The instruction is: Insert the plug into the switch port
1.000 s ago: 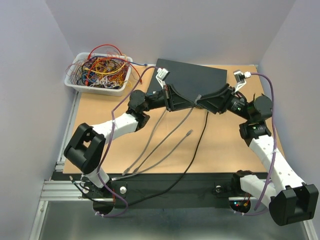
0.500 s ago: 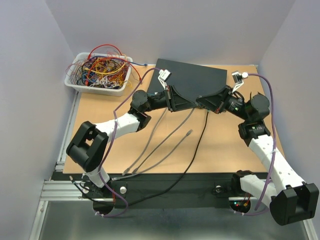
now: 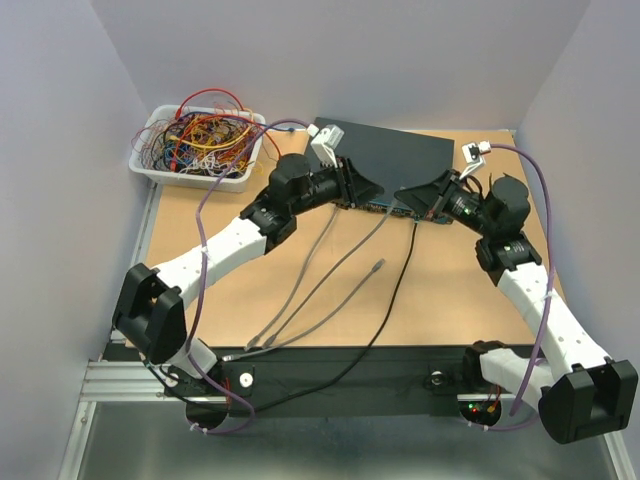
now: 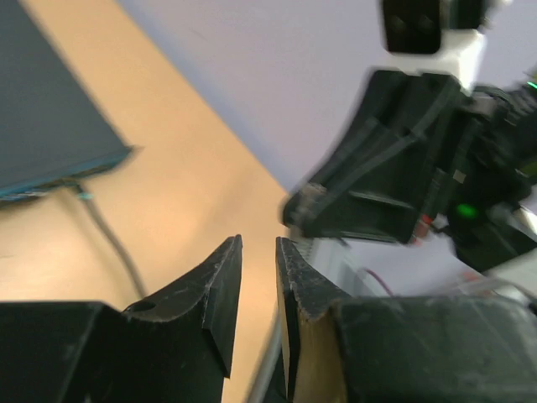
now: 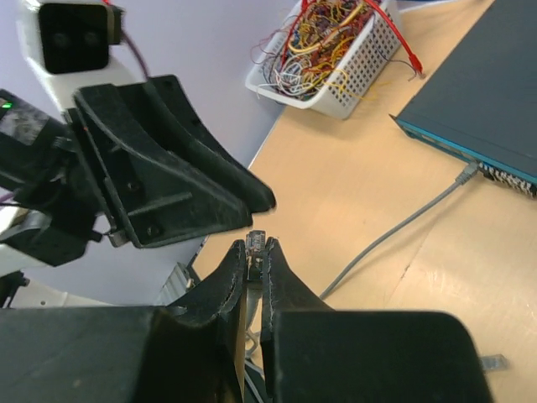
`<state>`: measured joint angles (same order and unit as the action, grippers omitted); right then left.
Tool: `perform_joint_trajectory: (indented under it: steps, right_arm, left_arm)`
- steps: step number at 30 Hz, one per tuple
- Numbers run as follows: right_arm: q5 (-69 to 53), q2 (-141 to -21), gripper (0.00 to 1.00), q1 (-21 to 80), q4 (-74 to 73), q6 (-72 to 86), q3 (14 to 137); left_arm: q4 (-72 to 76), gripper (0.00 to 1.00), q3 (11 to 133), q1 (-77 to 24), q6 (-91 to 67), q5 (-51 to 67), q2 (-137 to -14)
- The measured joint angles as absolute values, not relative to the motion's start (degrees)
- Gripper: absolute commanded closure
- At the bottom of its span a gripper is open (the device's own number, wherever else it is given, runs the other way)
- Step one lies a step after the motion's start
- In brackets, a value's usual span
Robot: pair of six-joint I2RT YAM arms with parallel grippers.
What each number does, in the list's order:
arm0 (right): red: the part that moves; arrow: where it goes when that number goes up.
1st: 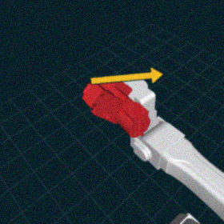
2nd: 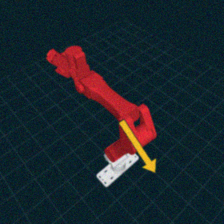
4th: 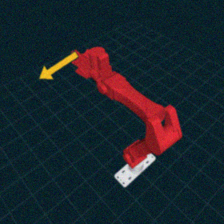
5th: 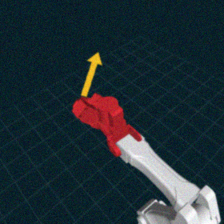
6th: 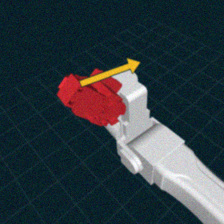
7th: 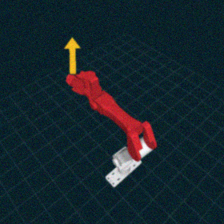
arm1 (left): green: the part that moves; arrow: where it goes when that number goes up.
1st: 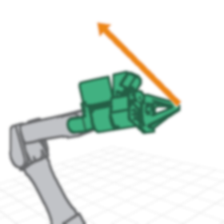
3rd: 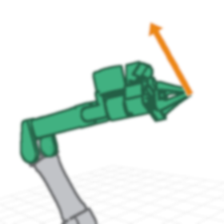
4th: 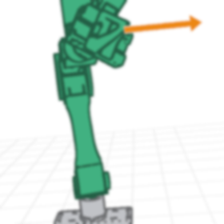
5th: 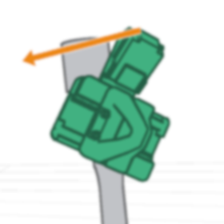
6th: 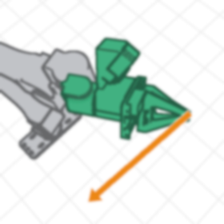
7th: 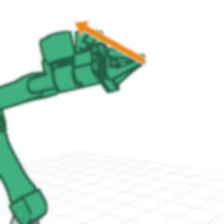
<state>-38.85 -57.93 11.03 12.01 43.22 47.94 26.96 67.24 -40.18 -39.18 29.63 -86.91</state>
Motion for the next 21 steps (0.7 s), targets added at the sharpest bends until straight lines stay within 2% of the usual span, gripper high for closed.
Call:
perform_joint_trajectory:
  steps: [5,10,21]
  right_arm:
    - [-36.60,-59.90,1.00,11.29,7.84,42.35,49.82]
    - [-34.92,-63.55,1.00,11.33,4.95,42.22,50.57]
    - [-33.80,-64.31,0.99,11.35,2.20,41.80,50.57]
  left_arm:
    - [13.32,0.67,71.88,-43.20,-29.08,13.52,-84.90]
    - [6.61,0.67,73.58,-48.16,-23.29,4.75,-85.30]
    - [3.84,0.67,73.87,-52.64,-18.06,0.62,-87.81]
